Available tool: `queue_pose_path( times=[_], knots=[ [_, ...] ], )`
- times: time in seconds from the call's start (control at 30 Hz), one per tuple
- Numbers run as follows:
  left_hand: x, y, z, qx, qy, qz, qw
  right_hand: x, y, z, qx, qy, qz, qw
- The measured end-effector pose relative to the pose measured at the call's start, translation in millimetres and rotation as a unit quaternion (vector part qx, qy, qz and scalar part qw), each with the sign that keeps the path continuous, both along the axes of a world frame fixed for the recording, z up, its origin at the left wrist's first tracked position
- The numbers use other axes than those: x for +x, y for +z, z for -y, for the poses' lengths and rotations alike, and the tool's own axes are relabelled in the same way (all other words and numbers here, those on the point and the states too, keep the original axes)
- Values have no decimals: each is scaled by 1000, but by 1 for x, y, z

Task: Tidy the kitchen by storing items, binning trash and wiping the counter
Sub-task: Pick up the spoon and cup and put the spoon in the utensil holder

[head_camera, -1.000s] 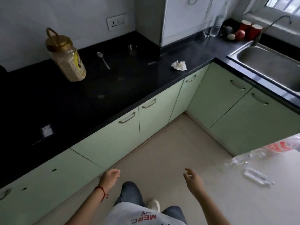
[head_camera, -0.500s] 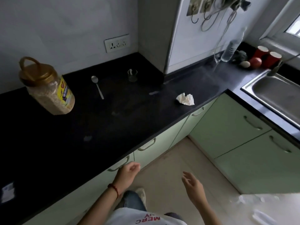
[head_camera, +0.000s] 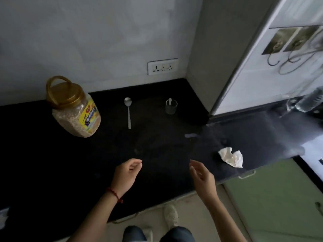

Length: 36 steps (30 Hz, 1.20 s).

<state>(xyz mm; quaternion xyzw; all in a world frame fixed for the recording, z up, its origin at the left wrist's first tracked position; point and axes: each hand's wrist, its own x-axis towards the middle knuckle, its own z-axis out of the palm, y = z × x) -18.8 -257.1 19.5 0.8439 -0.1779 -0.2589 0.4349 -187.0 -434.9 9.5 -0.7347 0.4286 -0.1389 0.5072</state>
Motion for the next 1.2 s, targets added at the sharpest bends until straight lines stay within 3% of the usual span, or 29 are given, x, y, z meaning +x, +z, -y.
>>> queue_pose_path(
  times=[0.2, 0.43, 0.87, 1.07, 1.2],
  knots=[
    [62, 4, 42, 45, 149, 38, 987, 102, 11, 89, -32, 92, 0, 995],
    [130, -15, 93, 105, 239, 61, 963, 200, 6, 157, -79, 118, -37, 989],
    [200, -54, 144, 274, 225, 111, 928, 261, -39, 175, -80, 127, -77, 986],
    [203, -58, 152, 290, 228, 126, 921, 262, -42, 173, -82, 121, -83, 986],
    [204, -52, 157, 298, 248, 80, 918, 259, -41, 172, -92, 124, -84, 984]
  ],
)
